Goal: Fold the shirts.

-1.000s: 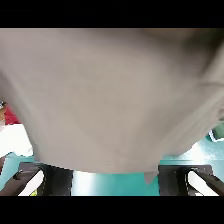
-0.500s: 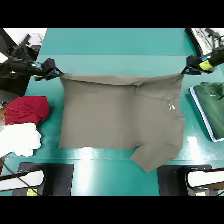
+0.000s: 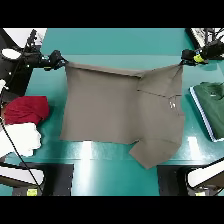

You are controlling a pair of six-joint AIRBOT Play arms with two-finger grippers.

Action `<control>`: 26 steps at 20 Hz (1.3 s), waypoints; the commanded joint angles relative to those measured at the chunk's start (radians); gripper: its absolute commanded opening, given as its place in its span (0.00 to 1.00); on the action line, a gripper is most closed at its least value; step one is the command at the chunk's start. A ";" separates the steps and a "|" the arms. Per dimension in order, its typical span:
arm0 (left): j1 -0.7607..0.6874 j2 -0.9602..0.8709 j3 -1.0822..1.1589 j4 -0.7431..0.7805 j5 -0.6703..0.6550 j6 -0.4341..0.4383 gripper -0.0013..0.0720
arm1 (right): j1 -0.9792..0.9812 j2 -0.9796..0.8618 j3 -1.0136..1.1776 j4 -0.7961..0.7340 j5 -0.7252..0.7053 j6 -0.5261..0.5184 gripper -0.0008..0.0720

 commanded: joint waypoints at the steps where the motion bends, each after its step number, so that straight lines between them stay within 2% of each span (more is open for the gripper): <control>1: 0.001 -0.013 0.021 0.120 -0.118 0.021 0.05 | 0.000 0.048 -0.093 -0.039 0.089 -0.042 0.03; 5: 0.001 -0.015 -0.002 0.360 -0.285 -0.023 0.05 | -0.008 0.179 -0.357 -0.042 0.034 -0.049 0.03; 11: 0.001 -0.015 -0.169 0.365 -0.283 -0.024 0.05 | -0.001 0.282 -0.608 -0.042 -0.027 -0.048 0.03; 18: 0.001 -0.015 -0.187 0.309 -0.298 -0.024 0.06 | -0.001 0.341 -0.790 -0.041 -0.033 -0.048 0.03; 19: 0.001 -0.015 -0.187 0.306 -0.322 -0.031 0.09 | -0.002 0.341 -0.799 -0.040 -0.030 -0.048 0.04; 20: 0.001 -0.015 -0.187 0.309 -0.339 -0.048 0.53 | -0.003 0.341 -0.804 -0.039 -0.029 -0.047 0.04; 21: 0.001 -0.015 -0.186 0.312 -0.350 -0.074 1.00 | -0.003 0.341 -0.803 -0.039 -0.018 -0.047 0.17; 22: 0.003 -0.015 -0.179 0.320 -0.373 -0.094 0.95 | -0.004 0.342 -0.801 -0.038 -0.006 -0.047 0.47; 23: 0.004 -0.014 -0.164 0.333 -0.403 -0.093 0.88 | -0.005 0.341 -0.789 -0.039 0.025 -0.048 0.55; 25: 0.015 0.003 -0.124 0.369 -0.470 -0.095 0.88 | -0.017 0.357 -0.757 -0.016 0.109 -0.056 0.54; 26: 0.023 0.037 -0.124 0.400 -0.477 -0.097 0.88 | -0.030 0.381 -0.753 0.024 0.140 -0.094 0.54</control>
